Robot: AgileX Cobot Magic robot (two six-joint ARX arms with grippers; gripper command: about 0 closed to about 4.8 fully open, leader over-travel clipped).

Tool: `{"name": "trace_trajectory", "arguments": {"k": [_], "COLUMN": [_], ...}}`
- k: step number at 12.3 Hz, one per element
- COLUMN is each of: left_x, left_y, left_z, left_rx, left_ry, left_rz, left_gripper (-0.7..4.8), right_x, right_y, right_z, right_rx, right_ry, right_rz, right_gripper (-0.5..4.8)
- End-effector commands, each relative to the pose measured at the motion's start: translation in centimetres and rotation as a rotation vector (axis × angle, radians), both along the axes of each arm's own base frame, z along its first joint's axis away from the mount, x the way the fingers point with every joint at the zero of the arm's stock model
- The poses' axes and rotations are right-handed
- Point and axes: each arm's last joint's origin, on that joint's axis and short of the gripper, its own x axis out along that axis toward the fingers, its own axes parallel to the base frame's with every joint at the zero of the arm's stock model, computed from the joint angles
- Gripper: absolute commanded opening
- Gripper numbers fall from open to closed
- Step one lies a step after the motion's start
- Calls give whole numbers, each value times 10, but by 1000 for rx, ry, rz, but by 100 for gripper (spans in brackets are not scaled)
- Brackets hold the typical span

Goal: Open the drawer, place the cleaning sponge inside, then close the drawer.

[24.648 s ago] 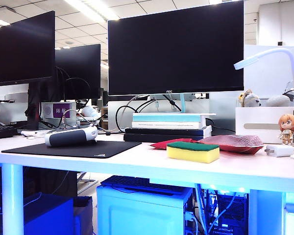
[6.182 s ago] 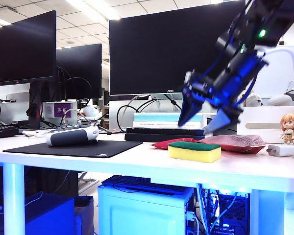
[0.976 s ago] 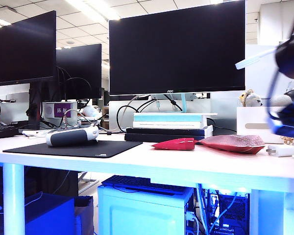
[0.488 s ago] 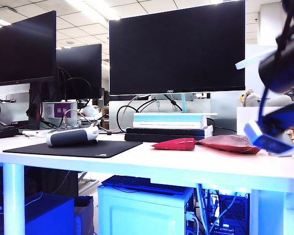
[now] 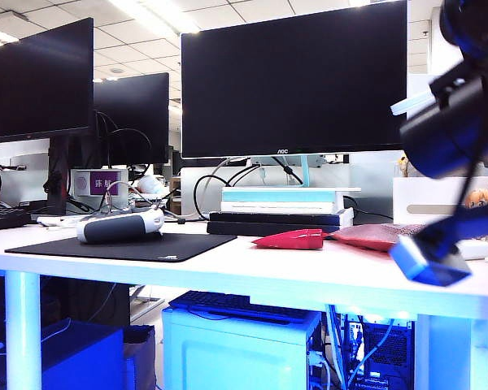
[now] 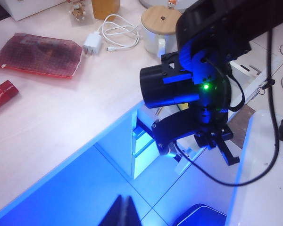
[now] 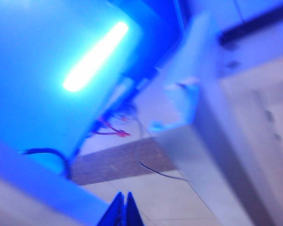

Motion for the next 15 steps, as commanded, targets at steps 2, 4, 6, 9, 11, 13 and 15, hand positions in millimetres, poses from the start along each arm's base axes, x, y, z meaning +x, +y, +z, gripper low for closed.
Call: {"name": "trace_trajectory", "arguments": {"k": [2, 4, 6, 9, 11, 13, 15], "left_x": [0, 0, 0, 0, 0, 0, 0], "left_y": [0, 0, 0, 0, 0, 0, 0], "left_z": [2, 2, 2, 2, 2, 2, 2], "left_rx": [-11, -11, -11, -11, -11, -11, -11], "left_ry": [-12, -12, -12, -11, -11, -11, -11], "left_rz": [-4, -4, -4, -4, -4, -4, -4], "left_gripper": [-5, -5, -5, -5, -5, -5, -5], "right_x": [2, 7, 10, 17, 22, 25, 30], "right_y": [-3, -2, -2, -1, 0, 0, 0], "right_z": [-22, -24, -25, -27, -27, -28, -28], "right_rx": [-109, -140, -154, -205, -225, -233, -278], "right_ry": [-33, -96, -130, -230, -297, -335, -407], "right_rz": [37, 49, 49, 51, 46, 44, 47], "right_gripper": [-1, -1, -1, -1, -1, -1, -1]}}
